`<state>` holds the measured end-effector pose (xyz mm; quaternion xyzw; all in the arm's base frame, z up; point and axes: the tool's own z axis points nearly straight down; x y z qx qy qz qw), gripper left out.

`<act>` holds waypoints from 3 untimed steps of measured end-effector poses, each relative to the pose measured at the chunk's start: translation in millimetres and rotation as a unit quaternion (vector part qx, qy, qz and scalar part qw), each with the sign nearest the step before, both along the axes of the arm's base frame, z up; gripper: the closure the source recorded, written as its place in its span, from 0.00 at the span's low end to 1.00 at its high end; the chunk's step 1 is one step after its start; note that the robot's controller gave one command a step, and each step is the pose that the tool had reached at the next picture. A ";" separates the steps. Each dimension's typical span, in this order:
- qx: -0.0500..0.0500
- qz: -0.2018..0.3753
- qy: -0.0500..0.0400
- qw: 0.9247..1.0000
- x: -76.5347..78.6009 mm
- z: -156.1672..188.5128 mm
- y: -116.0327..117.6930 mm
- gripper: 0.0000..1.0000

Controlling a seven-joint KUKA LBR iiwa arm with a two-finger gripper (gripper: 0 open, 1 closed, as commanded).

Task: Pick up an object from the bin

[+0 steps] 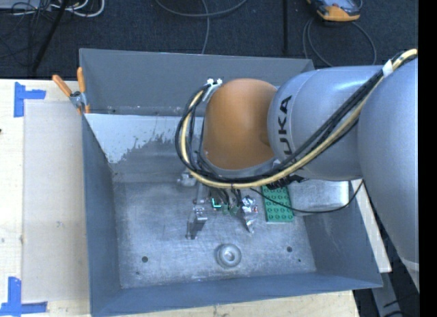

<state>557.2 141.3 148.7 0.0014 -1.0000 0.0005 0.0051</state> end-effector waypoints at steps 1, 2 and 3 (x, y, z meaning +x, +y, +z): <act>-0.001 0.043 -0.002 0.999 22.7 -39.6 -77.3 0.00; 0.001 0.225 -0.003 0.974 9.2 -49.0 -162.0 0.00; 0.010 0.341 0.005 0.940 59.7 -77.9 -195.5 0.00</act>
Offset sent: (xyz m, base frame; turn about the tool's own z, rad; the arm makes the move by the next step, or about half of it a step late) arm 0.0229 -0.0724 -0.0366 -0.0914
